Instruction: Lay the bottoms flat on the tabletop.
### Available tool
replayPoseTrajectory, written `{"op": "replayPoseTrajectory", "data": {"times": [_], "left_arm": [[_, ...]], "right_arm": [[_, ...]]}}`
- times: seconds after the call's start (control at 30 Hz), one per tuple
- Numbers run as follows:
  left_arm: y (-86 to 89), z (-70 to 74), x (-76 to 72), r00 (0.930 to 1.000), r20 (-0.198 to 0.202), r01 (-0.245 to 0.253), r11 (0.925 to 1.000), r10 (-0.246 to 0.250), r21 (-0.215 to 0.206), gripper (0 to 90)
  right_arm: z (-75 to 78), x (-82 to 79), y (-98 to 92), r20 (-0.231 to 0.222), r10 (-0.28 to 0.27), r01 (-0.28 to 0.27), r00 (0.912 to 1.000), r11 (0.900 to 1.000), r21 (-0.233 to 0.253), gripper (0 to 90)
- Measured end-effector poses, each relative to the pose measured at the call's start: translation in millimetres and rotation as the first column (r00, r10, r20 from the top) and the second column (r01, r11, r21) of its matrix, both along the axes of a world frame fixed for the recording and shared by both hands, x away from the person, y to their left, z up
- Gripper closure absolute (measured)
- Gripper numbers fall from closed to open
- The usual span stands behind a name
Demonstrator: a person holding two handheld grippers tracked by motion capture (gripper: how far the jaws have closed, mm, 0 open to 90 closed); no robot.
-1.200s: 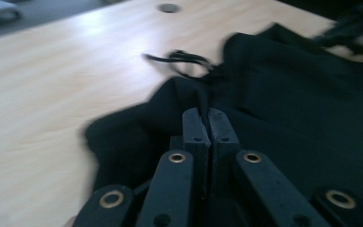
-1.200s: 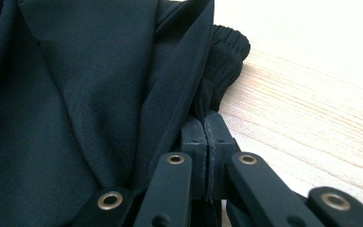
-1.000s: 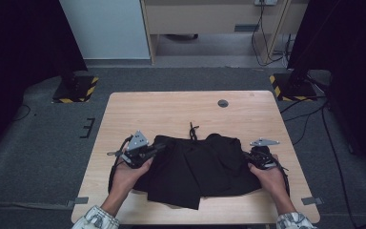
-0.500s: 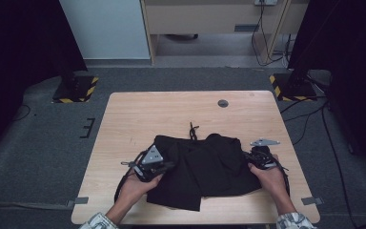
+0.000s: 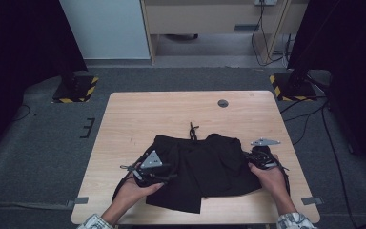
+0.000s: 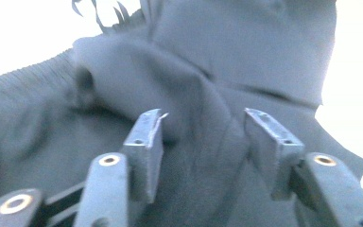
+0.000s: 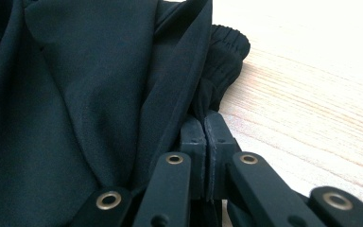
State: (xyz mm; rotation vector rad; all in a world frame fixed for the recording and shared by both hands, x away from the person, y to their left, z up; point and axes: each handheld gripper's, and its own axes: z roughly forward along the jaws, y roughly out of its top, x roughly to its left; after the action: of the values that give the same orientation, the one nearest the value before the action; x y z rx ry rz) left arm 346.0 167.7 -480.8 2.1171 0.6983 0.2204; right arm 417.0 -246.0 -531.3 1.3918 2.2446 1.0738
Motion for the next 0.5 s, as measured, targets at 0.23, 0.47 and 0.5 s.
{"op": "replayPoseTrajectory", "data": {"times": [0.23, 0.47, 0.5], "left_arm": [[27.6, 29.8, 6.6, 0.9904, 0.101, -0.09, 0.9946, 0.094, -0.052, 42.9], [58.7, 20.4, 49.0, 0.9553, 0.116, -0.274, 0.9617, 0.272, 0.002, 42.8], [61.3, 15.3, 55.7, 0.9516, 0.1, -0.293, 0.9561, 0.291, 0.009, 42.4]], "right_arm": [[0.0, 0.1, 0.1, 0.002, 0.002, -0.002, 1.0, 1.0, -0.004, 88.3], [0.0, 0.5, 0.1, 0.002, 0.002, -0.002, 1.0, 1.0, -0.004, 88.3], [-0.1, 0.5, 0.0, 0.002, 0.003, -0.003, 1.0, 1.0, -0.003, 88.3]]}}
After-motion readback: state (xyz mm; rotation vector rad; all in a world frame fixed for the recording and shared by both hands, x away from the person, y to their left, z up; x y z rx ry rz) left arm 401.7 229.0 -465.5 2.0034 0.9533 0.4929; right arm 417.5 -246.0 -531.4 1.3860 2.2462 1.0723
